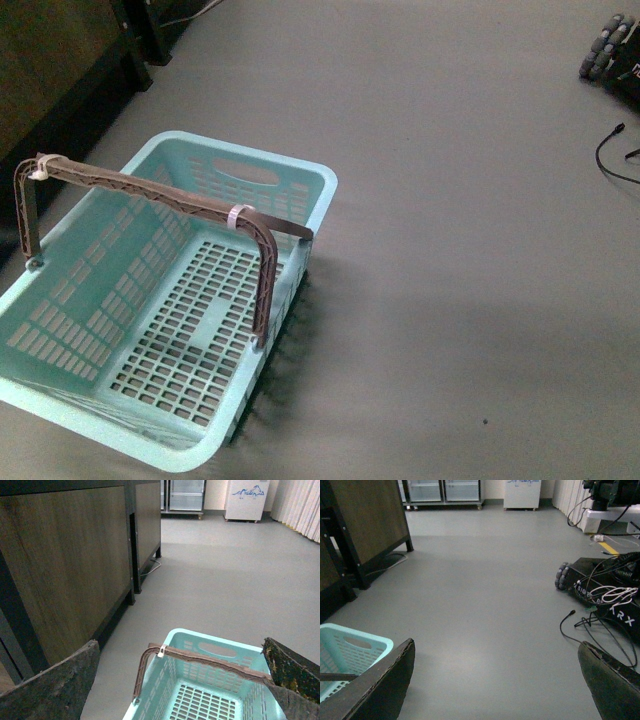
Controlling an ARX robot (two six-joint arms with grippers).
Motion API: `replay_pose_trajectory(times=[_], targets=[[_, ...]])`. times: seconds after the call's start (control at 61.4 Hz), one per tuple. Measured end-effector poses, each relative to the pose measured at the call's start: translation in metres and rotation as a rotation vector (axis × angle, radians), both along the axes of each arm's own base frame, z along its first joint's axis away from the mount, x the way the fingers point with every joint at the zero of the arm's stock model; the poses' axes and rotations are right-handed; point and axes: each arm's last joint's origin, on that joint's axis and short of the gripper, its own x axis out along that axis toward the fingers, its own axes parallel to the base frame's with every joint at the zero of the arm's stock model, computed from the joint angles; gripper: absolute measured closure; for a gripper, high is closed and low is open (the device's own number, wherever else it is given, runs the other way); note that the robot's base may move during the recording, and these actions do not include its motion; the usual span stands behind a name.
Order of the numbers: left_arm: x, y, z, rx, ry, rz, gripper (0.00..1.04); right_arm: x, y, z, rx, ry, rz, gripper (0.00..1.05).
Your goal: Pick lemon and mango into basket
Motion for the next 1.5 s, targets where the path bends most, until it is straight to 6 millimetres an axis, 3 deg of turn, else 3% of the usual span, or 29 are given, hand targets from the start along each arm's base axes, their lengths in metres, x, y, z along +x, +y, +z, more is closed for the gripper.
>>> replay_pose_trajectory(times=[0.912,1.059,1.222,1.384,1.498], targets=[[0.000,0.000,0.000,0.000,0.000,0.000,0.07,0.000,0.000,0.000,0.000,0.000,0.000,0.09],[0.005,-0.005,-0.007,-0.266,0.345,0.056,0.07,0.000,0.000,0.000,0.000,0.000,0.001,0.09],[0.021,-0.015,-0.002,-0.540,0.374,0.055,0.07,0.000,0.000,0.000,0.000,0.000,0.002,0.09],[0.059,-0.023,0.001,-0.832,0.406,0.067,0.07,0.000,0.000,0.000,0.000,0.000,0.002,0.09],[0.098,-0.028,-0.014,-0.987,0.479,0.145,0.07,0.000,0.000,0.000,0.000,0.000,0.002,0.09]])
